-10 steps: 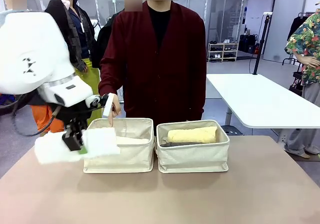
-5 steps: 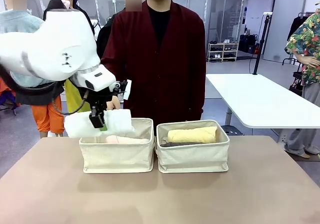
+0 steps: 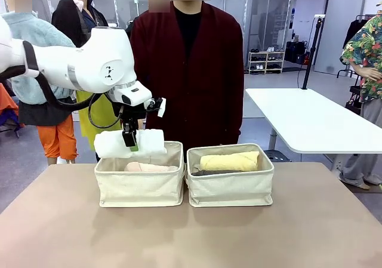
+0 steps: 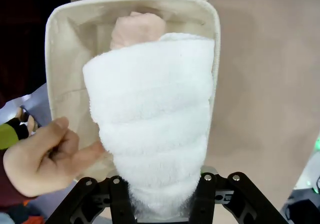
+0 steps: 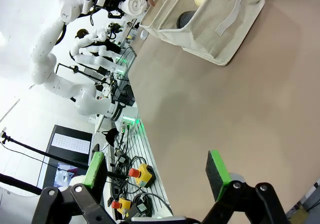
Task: Divide the towels into two baskets.
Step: Pick up one hotel-folded towel from the bottom of the table and place it in the Fabric basket indicated by the person.
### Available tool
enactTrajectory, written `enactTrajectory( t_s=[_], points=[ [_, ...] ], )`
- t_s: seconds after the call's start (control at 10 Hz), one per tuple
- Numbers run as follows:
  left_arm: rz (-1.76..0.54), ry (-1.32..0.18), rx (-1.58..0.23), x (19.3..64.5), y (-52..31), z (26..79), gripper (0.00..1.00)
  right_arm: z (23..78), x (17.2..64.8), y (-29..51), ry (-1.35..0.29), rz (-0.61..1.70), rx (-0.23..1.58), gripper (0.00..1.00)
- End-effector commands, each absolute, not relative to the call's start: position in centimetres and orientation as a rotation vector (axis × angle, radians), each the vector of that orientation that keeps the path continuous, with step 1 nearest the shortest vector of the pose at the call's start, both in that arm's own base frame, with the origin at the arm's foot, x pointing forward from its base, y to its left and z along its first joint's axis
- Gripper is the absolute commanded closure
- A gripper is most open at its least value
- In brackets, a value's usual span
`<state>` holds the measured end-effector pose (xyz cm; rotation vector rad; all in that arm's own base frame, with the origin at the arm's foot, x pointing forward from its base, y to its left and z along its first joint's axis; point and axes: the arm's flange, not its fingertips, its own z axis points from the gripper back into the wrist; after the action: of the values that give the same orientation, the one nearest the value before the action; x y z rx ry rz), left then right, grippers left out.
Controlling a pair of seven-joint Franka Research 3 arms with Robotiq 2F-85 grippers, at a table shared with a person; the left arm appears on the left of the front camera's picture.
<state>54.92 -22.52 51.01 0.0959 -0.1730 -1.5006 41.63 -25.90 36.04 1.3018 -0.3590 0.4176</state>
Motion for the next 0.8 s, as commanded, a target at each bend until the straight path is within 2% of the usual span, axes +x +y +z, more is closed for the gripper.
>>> enactTrajectory(
  t_s=[0.0, 0.3, 0.4, 0.5, 0.6, 0.7],
  points=[
    [-1.533, -0.108, 0.069, 57.6, -22.8, 50.8, 0.61, 36.3, 41.4, -25.8, -0.355, 0.417, 1.295, 0.0],
    [-1.534, -0.096, 0.082, 58.7, -22.6, 49.6, 0.61, 36.3, 41.4, -25.8, -0.355, 0.417, 1.295, 0.0],
    [-1.533, -0.096, 0.08, 58.9, -22.7, 49.6, 0.41, 36.3, 41.4, -25.8, -0.355, 0.417, 1.295, 0.0],
    [-1.536, -0.1, 0.086, 58.9, -22.8, 49.4, 0.31, 36.3, 41.4, -25.8, -0.355, 0.417, 1.295, 0.0],
    [-1.537, -0.103, 0.08, 58.9, -22.8, 49.3, 0.13, 36.3, 41.4, -25.8, -0.355, 0.417, 1.295, 0.0],
    [-1.538, -0.108, 0.067, 58.7, -22.9, 49.4, 0.03, 36.3, 41.4, -25.8, -0.355, 0.417, 1.295, 0.0]
  ],
)
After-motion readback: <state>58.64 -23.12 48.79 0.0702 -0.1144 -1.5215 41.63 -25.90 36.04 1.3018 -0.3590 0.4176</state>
